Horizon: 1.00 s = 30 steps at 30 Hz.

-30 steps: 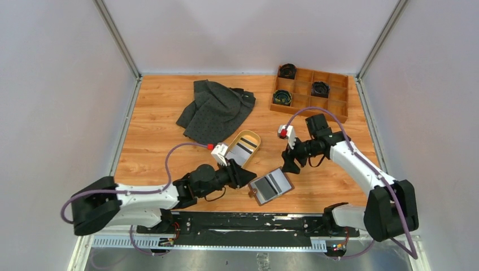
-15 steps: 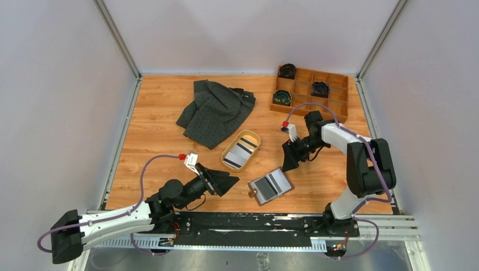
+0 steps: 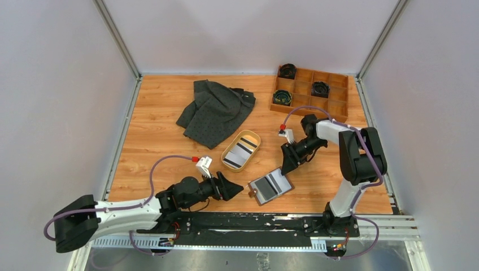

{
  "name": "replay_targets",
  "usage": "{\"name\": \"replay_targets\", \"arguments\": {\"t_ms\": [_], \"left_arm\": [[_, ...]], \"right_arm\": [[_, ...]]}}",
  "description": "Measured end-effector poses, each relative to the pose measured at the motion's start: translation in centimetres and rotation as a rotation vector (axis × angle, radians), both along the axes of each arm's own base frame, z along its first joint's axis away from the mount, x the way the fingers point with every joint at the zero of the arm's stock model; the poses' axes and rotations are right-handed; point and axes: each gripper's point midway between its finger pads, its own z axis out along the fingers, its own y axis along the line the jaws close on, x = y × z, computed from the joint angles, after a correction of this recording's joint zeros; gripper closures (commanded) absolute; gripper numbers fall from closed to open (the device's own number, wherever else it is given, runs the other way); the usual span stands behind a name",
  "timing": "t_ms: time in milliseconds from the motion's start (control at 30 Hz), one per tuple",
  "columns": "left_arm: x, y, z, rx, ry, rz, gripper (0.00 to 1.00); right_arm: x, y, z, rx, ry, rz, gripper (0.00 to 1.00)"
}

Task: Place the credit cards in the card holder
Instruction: Insert the credit card into the card holder.

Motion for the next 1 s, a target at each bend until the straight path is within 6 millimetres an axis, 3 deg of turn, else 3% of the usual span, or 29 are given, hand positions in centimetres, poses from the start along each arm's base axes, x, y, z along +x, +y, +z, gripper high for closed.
{"name": "replay_targets", "arguments": {"t_ms": [100,200,367,433,667,767,1000], "left_arm": [[-0.4,-0.7,-1.0,0.051,0.038,-0.038,0.18],[-0.4,-2.1,0.0,0.05,0.045,-0.073,0.2],[-0.4,-3.9,1.3,0.045,0.035,-0.106,0.23],[-0.4,-4.3,1.1,0.059,0.042,-0.111,0.24],[0.0,-6.7,1.5,0.093,0.038,-0.133,0.33],[0.6,-8.1,1.7,0.107,0.034,-0.141,0.41],[0.9,-10.1,-1.0,0.188,0.075,-0.162,0.54]], "right_arm": [[0.3,-0.1,0.3,-0.01,-0.021,0.013,0.48],[0.8,-0.9,1.0,-0.056,-0.106,0.021,0.46],[1.0,-0.9,5.6,-0.008,-0.371,0.044,0.47],[0.3,-0.5,6.2,0.027,-0.394,0.073,0.49],[-1.6,0.2,2.4,0.011,-0.197,0.154,0.5],[-2.1,0.2,1.8,-0.002,-0.164,0.169,0.51],[-2.6,0.0,1.0,-0.029,-0.123,0.183,0.52]]}}
